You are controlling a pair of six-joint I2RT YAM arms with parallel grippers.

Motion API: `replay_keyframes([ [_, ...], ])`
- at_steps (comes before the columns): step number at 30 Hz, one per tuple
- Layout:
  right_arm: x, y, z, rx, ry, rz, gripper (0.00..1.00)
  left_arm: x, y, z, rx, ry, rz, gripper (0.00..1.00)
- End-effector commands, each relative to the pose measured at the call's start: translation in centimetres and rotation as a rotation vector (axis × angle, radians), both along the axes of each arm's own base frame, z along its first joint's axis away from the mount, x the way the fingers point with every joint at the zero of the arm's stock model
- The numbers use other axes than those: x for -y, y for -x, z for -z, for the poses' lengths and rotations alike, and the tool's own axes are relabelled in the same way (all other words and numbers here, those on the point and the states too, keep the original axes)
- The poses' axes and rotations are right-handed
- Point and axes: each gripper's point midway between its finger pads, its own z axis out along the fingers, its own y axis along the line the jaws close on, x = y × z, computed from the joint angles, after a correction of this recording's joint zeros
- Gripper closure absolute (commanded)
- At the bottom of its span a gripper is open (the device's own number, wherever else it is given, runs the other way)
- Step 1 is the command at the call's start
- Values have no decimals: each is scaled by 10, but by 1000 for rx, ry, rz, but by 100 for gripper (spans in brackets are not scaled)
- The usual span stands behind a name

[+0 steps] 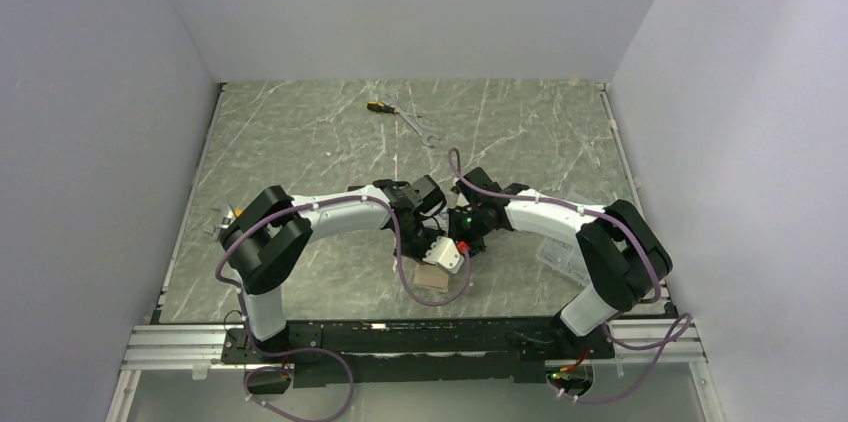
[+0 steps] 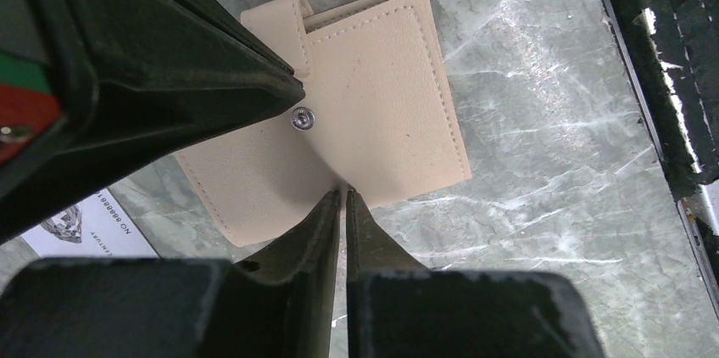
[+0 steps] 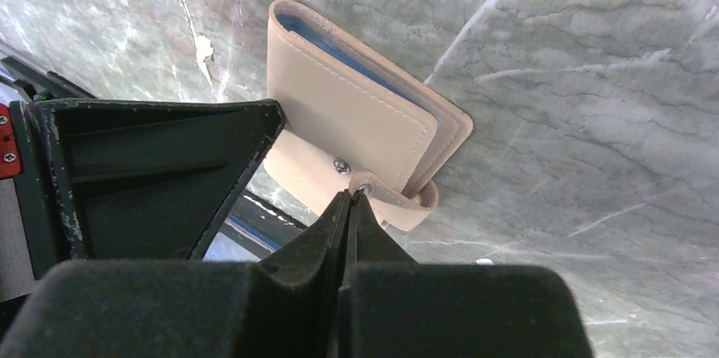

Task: Put the credit cards into the card holder
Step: Close the card holder at the center of the board.

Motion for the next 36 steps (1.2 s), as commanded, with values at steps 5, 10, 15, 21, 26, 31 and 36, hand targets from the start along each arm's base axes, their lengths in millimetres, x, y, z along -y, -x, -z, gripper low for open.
replay_keyframes([
  [5,2,-11,-2,27,30,-6,100,-2,7,4,-2,-1,29,87],
  [10,-4,-15,-2,23,14,-9,100,-2,7,5,-2,-5,30,88],
  [15,-4,-14,2,12,16,-8,100,-1,6,4,-2,-1,32,88],
  [21,-11,-16,-1,12,-10,-14,100,-2,5,5,1,-8,33,88],
  [26,-17,-12,1,1,-22,-24,100,-2,5,5,2,-8,31,88],
  [31,-19,-11,1,0,-25,-24,100,-2,5,6,2,-10,32,89],
  [36,-21,-10,1,-1,-25,-30,100,-3,6,6,-1,-14,32,89],
])
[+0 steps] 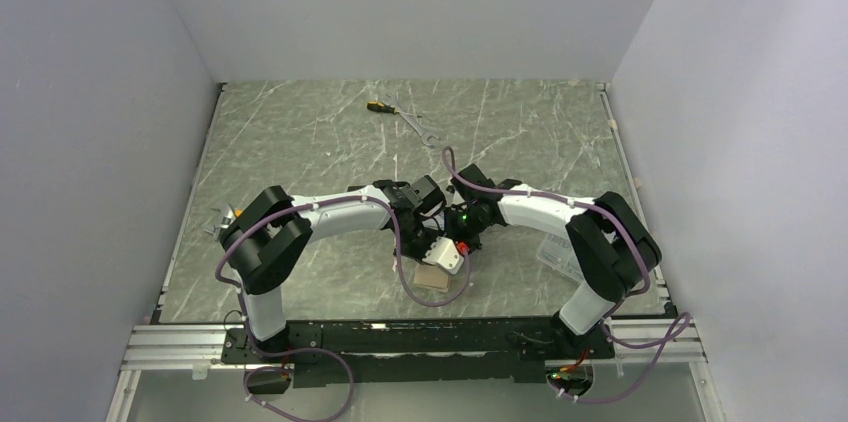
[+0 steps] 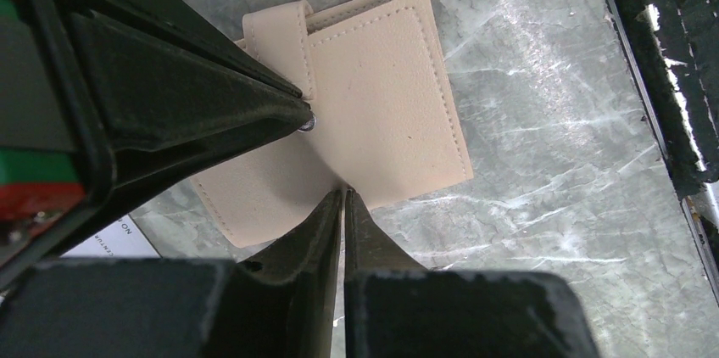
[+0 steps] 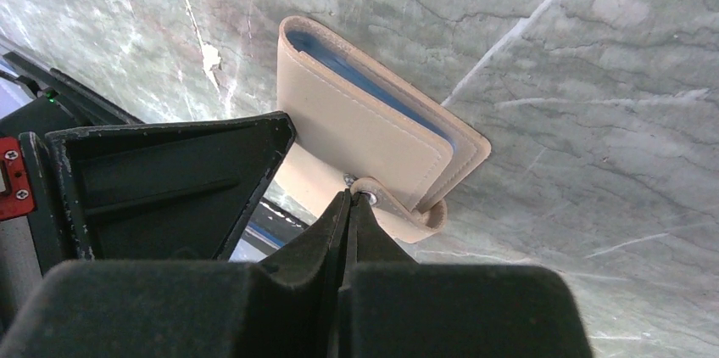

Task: Put the credit cards into the card holder
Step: Close the card holder at the center of the board.

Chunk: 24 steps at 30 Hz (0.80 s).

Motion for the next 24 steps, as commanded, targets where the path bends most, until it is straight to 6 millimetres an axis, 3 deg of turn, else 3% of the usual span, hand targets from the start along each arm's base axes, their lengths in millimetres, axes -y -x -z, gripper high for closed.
replay_keyframes([
  [1,-12,-9,-1,34,-25,-2,100,-3,6,5,-7,-14,28,89],
  [12,-19,-3,2,19,-36,-21,100,-4,7,8,-12,-22,30,89],
  [24,-18,-7,-18,61,-50,-31,100,-7,7,11,-10,-26,28,90],
])
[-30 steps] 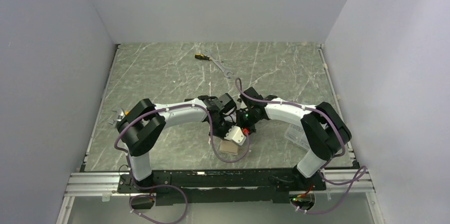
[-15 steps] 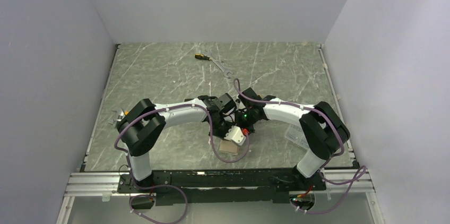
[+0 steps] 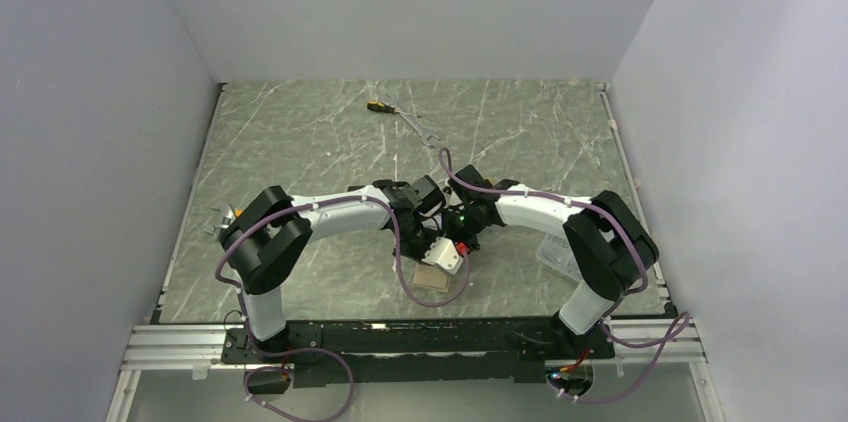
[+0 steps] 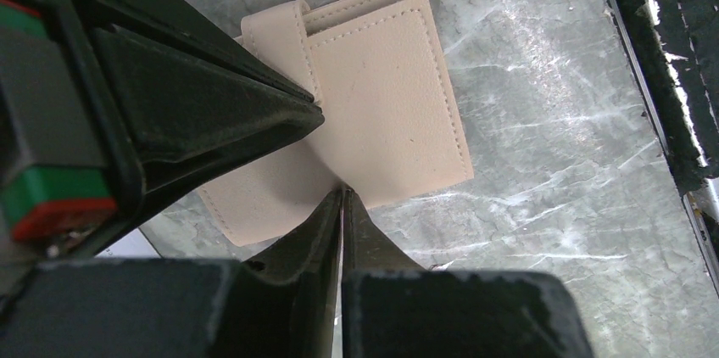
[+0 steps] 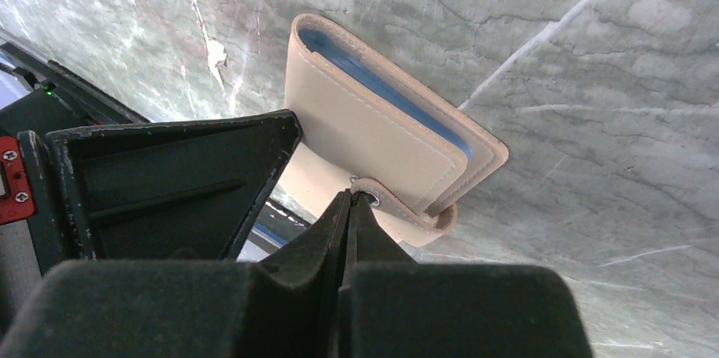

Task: Put the credit cards into the card holder
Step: Close the card holder at the center of the board.

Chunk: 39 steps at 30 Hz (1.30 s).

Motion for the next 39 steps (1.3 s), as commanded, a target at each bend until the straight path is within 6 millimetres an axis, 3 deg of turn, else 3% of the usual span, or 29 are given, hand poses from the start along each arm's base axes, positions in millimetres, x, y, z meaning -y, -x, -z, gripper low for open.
replay_keyframes([
  [1,-14,-10,-19,66,-54,-16,100,-5,6,10,-12,-22,20,90],
  [19,-28,-10,-41,70,-195,-10,100,-6,6,9,-9,-18,14,91],
  [31,-20,-5,-19,28,-155,10,100,-4,4,5,-5,5,4,91],
  [39,0,6,3,-18,-35,11,100,-2,-1,-4,11,25,-5,92],
])
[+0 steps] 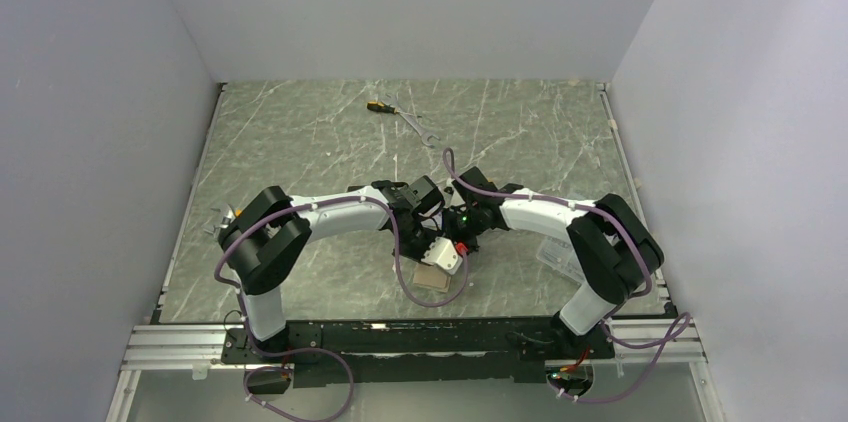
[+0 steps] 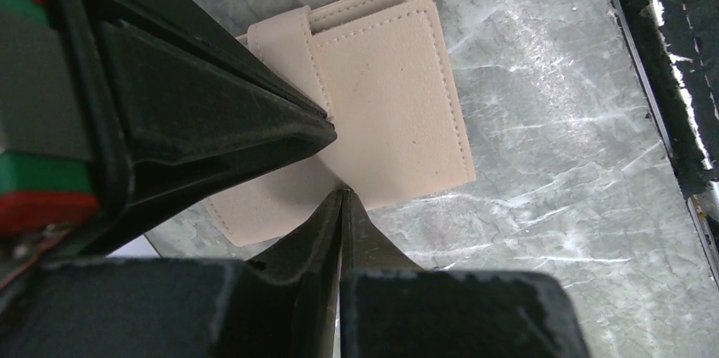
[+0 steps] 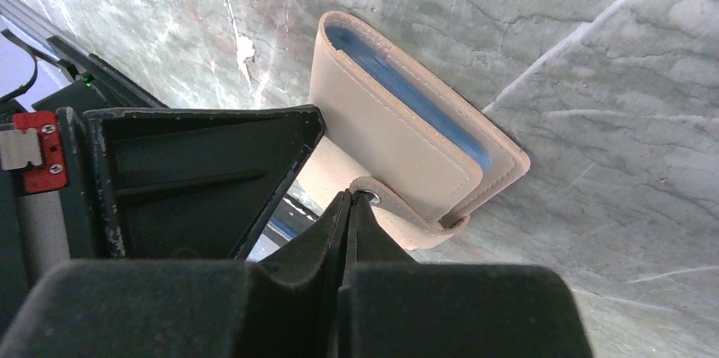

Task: Put the credit cards into the card holder
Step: Close the card holder at the center of the board.

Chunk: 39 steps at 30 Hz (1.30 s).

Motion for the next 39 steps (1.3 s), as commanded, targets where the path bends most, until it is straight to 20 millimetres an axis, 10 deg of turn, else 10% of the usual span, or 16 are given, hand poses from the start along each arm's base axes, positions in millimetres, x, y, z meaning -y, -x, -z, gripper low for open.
replay_keyframes([
  [1,7,6,10,-25,47,-5,100,-1,0,-7,10,18,1,92],
  [20,13,7,28,-86,111,-20,100,11,-16,-40,83,79,-30,80],
  [24,20,11,31,-99,145,-22,100,11,-25,-54,115,104,-51,58],
  [26,22,13,32,-107,160,-19,100,11,-29,-64,124,124,-65,3],
  [39,53,36,54,-160,243,56,100,-39,-93,-140,187,284,-307,1],
])
